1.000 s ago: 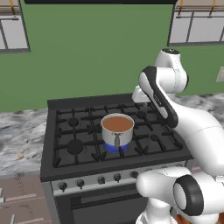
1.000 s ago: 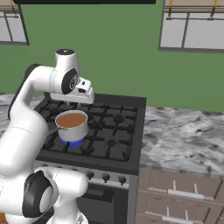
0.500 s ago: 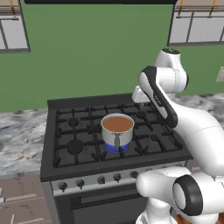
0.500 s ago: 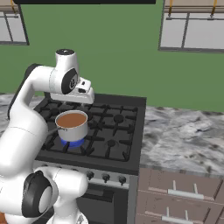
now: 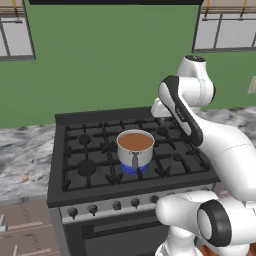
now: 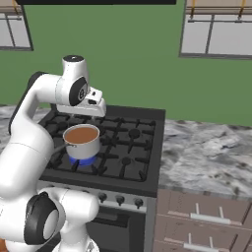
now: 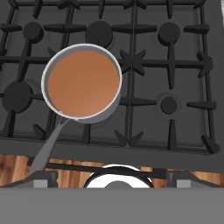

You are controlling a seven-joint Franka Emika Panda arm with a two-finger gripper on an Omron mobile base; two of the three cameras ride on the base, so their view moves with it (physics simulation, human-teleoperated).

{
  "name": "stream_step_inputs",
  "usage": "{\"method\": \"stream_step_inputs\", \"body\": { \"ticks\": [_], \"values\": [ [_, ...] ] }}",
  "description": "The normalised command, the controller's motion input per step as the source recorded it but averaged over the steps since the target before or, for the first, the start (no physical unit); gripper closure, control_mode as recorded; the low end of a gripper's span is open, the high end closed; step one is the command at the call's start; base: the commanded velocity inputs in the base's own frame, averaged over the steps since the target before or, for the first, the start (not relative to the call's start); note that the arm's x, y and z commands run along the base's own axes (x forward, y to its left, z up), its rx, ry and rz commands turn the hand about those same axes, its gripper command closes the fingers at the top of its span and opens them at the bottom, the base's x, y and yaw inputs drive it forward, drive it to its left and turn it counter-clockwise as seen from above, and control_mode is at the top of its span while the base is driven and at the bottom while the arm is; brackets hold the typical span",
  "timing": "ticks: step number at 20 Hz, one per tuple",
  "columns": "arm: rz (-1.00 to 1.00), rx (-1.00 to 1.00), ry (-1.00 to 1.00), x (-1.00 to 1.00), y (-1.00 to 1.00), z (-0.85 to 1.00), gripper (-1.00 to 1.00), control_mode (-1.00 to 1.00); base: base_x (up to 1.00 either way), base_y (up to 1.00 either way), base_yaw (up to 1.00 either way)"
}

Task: Pick up the sugar cube(s) and place them in the saucepan with hot chocolate.

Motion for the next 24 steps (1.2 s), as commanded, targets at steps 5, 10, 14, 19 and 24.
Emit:
{"method": "stream_step_inputs", "body": {
  "ticks": [5,10,14,19,24],
  "values": [
    [0.00,0.00,0.00,0.00,0.00,0.00,-1.00,1.00,-0.03,0.31,0.00],
    [0.00,0.00,0.00,0.00,0.00,0.00,-1.00,1.00,0.00,0.37,-0.01],
    [0.00,0.00,0.00,0.00,0.00,0.00,-1.00,1.00,0.00,0.42,-0.01],
    [0.00,0.00,0.00,0.00,0.00,0.00,-1.00,1.00,0.00,0.41,-0.03],
    [0.00,0.00,0.00,0.00,0.00,0.00,-1.00,1.00,0.00,0.49,-0.03]
  ]
}}
